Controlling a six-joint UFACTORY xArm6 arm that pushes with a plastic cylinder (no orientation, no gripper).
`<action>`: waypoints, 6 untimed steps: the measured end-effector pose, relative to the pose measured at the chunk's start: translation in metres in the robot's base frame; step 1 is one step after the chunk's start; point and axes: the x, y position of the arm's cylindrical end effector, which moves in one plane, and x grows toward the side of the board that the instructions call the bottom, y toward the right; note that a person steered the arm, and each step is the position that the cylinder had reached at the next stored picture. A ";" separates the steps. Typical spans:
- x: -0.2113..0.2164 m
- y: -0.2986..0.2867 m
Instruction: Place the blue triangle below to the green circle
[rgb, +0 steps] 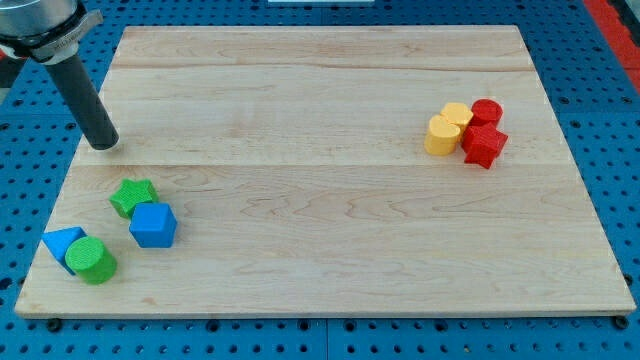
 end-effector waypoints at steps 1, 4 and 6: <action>0.025 -0.047; 0.166 -0.031; 0.169 -0.038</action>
